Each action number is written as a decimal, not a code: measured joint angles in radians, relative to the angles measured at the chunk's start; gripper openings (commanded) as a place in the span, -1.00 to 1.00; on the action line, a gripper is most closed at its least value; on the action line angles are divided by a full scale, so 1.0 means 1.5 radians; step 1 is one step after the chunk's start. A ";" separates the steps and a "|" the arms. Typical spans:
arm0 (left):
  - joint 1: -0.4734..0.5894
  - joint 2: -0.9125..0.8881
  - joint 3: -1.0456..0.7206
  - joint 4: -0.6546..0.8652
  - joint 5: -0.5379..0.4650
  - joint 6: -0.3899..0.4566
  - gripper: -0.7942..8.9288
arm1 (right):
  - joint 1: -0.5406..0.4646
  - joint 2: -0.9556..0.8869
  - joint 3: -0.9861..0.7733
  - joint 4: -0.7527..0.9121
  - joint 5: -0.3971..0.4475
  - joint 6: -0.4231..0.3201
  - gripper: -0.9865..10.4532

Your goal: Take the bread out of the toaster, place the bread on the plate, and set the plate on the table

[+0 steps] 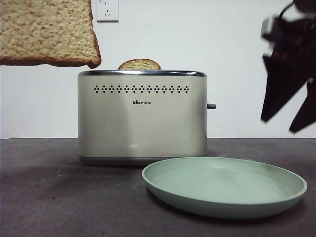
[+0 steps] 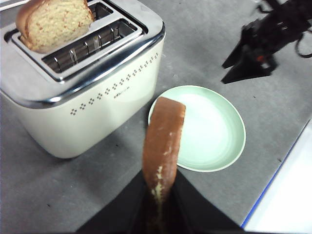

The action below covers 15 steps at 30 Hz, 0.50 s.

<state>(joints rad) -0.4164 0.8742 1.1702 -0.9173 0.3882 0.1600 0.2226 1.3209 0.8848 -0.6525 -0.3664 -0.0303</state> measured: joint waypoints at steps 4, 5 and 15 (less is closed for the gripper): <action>0.000 -0.016 -0.001 0.000 0.000 -0.010 -0.83 | 0.000 0.064 0.000 0.025 0.000 0.000 -0.33; 0.000 -0.017 -0.001 0.000 0.000 -0.011 -0.83 | 0.000 0.078 0.000 0.030 0.000 0.000 -0.36; 0.000 -0.016 -0.001 0.000 0.000 -0.026 -0.83 | 0.000 0.155 0.000 0.064 -0.001 0.000 -0.59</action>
<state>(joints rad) -0.4164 0.8497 1.1687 -0.9173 0.3882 0.1207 0.2226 1.5536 0.8848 -0.5571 -0.3672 -0.0299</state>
